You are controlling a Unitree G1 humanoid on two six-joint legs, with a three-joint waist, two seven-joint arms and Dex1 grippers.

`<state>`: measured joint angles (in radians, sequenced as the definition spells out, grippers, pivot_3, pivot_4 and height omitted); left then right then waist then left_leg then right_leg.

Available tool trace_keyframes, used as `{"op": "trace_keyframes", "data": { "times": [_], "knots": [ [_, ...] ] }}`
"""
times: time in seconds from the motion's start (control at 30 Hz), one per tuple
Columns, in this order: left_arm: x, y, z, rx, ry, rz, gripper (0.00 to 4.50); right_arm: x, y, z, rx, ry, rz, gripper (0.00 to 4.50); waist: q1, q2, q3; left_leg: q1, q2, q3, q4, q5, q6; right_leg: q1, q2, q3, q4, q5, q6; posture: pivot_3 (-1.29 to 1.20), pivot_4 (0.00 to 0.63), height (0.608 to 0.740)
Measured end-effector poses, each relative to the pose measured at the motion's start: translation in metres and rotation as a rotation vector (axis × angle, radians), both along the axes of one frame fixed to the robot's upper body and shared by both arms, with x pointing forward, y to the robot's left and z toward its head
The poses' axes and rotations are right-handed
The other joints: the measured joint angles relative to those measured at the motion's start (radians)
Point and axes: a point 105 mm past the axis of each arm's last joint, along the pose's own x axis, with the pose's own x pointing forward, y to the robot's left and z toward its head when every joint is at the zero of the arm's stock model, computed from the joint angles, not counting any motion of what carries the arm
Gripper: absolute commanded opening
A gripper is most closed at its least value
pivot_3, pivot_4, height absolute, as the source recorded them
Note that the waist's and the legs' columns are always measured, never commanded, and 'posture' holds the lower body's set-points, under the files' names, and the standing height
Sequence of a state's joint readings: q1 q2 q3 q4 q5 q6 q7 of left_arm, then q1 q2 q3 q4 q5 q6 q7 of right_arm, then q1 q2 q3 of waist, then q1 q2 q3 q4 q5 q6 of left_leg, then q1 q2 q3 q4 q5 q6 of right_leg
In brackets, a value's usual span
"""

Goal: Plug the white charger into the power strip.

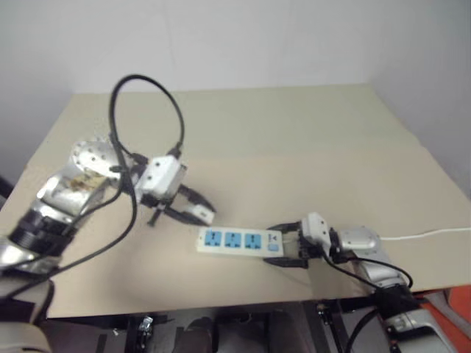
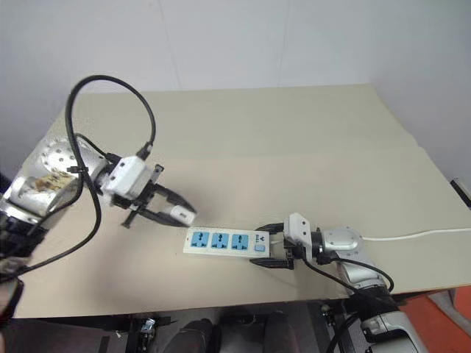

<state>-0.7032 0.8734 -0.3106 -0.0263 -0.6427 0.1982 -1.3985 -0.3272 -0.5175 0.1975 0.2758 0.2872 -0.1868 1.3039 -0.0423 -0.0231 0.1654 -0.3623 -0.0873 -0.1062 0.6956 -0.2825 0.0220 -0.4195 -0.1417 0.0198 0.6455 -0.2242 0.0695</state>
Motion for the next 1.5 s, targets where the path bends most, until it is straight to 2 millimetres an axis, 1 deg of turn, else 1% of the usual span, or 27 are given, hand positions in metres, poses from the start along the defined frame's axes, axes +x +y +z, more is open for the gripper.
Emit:
{"op": "trace_keyframes", "data": {
  "times": [0.13, 0.3, 0.43, 0.6, 0.77, 0.97, 1.07, 1.23, 1.33, 1.5],
  "knots": [
    [0.002, -0.018, -0.02, -0.211, 0.116, 0.058, 1.01, 0.0, 0.001, -0.001, 0.007, -0.002, -0.002, 3.43, 0.0, -0.001, -0.001, 0.001, 0.0, 0.001, -0.001, 0.0, -0.001, 0.0, 0.0, 0.001, 0.0, 0.001, -0.001, 0.0, 0.15, 0.74],
    [0.008, -0.04, -0.026, -0.366, 0.213, 0.097, 1.01, 0.0, 0.003, -0.003, 0.012, -0.012, -0.011, 3.43, 0.0, -0.002, -0.002, 0.003, 0.001, 0.002, -0.001, 0.001, -0.002, 0.002, 0.001, 0.002, 0.0, 0.002, -0.003, 0.0, 0.15, 0.74],
    [0.018, -0.049, -0.047, -0.385, 0.286, 0.146, 1.01, 0.001, 0.003, -0.004, 0.018, -0.012, -0.025, 3.43, 0.0, -0.002, -0.002, 0.008, 0.002, 0.002, -0.002, 0.001, -0.002, 0.007, 0.002, 0.003, -0.002, 0.002, -0.003, 0.0, 0.15, 0.74],
    [0.019, -0.059, -0.053, -0.419, 0.34, 0.138, 1.01, 0.0, 0.002, -0.005, 0.014, -0.018, -0.028, 3.43, 0.0, -0.002, -0.002, 0.011, 0.003, 0.002, -0.002, 0.0, -0.002, 0.012, 0.003, 0.003, -0.005, 0.002, -0.003, 0.0, 0.15, 0.74],
    [0.014, -0.064, -0.055, -0.436, 0.408, 0.082, 1.01, 0.0, 0.003, -0.005, 0.014, -0.025, -0.033, 3.43, 0.0, -0.002, -0.002, 0.011, 0.008, 0.002, -0.002, 0.0, -0.003, 0.012, 0.006, 0.003, -0.006, 0.003, -0.004, 0.0, 0.15, 0.74],
    [0.006, -0.061, -0.058, -0.41, 0.456, 0.013, 1.01, 0.0, 0.004, -0.005, 0.017, -0.028, -0.037, 3.43, 0.001, -0.002, -0.002, 0.011, 0.014, 0.003, -0.002, -0.002, -0.005, 0.013, 0.012, 0.002, -0.01, 0.005, -0.007, 0.0, 0.15, 0.74],
    [0.007, -0.059, -0.065, -0.392, 0.475, 0.02, 1.01, 0.0, 0.004, -0.005, 0.016, -0.028, -0.037, 3.43, 0.001, -0.001, -0.002, 0.011, 0.015, 0.003, -0.002, -0.002, -0.005, 0.014, 0.015, 0.001, -0.014, 0.007, -0.008, 0.0, 0.15, 0.74],
    [0.011, -0.056, -0.07, -0.401, 0.503, 0.04, 1.01, 0.0, 0.004, -0.005, 0.016, -0.029, -0.037, 3.43, 0.001, -0.001, -0.002, 0.011, 0.015, 0.003, -0.002, -0.002, -0.006, 0.014, 0.015, 0.001, -0.015, 0.007, -0.009, 0.0, 0.15, 0.74],
    [0.013, -0.056, -0.077, -0.392, 0.51, 0.052, 1.01, 0.0, 0.004, -0.005, 0.016, -0.029, -0.037, 3.43, 0.002, -0.001, -0.002, 0.011, 0.015, 0.003, -0.003, -0.002, -0.006, 0.014, 0.015, 0.001, -0.015, 0.007, -0.009, 0.0, 0.15, 0.74],
    [0.013, -0.058, -0.08, -0.405, 0.513, 0.034, 1.01, 0.0, 0.004, -0.005, 0.015, -0.029, -0.038, 3.43, 0.003, -0.001, -0.002, 0.011, 0.015, 0.003, -0.003, -0.003, -0.006, 0.015, 0.015, 0.001, -0.015, 0.007, -0.009, 0.0, 0.15, 0.74]
  ]
}}
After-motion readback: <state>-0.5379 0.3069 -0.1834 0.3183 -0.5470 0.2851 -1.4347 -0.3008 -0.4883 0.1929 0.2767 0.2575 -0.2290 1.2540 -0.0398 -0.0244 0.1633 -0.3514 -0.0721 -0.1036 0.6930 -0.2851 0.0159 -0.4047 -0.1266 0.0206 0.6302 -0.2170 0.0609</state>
